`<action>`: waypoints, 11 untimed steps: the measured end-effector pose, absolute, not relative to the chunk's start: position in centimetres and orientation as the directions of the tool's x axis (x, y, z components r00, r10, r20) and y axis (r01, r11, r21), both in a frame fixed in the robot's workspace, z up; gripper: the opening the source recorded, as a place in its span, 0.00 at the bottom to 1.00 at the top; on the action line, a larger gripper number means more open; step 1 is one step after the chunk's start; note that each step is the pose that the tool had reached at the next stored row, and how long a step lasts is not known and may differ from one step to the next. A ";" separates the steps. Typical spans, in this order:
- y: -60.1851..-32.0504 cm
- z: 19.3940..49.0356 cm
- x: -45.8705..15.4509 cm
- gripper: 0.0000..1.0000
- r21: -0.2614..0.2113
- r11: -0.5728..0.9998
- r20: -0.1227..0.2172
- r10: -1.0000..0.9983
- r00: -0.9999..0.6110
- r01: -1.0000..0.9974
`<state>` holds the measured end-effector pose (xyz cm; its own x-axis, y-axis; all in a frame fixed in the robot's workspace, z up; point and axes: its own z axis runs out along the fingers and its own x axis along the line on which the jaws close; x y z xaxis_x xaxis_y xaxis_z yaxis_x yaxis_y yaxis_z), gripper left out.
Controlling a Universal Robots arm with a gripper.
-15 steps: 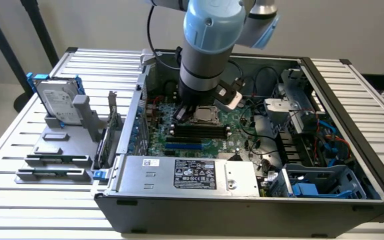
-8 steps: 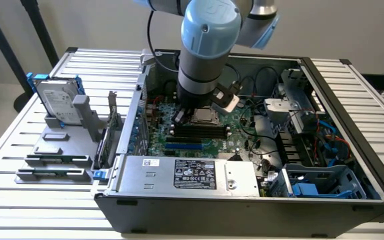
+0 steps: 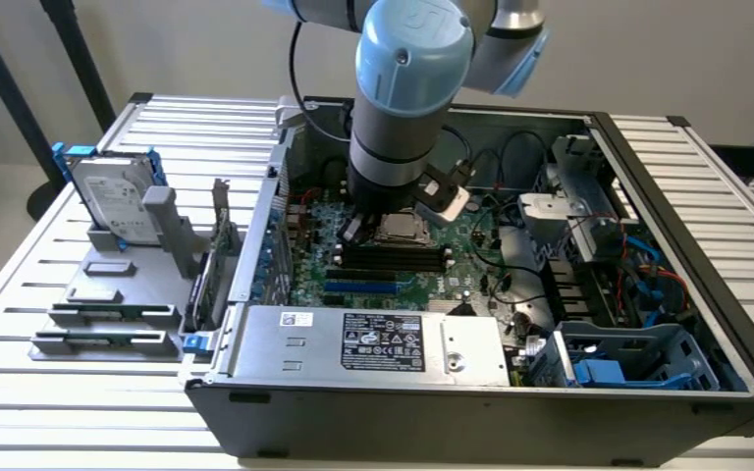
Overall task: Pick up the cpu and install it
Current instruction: 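Install the first cpu locking lever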
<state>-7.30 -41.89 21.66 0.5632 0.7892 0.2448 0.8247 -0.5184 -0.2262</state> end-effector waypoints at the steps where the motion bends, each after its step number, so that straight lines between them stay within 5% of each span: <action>1: -41.9 21.7 -7.3 0.11 -0.226 -0.518 0.245 0.789 0.563 0.825; 11: -41.9 21.5 -7.3 0.11 -0.226 -0.518 0.245 0.789 0.563 0.825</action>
<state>-7.30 -41.89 21.50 0.5632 0.7892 0.2449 0.8247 -0.5183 -0.2262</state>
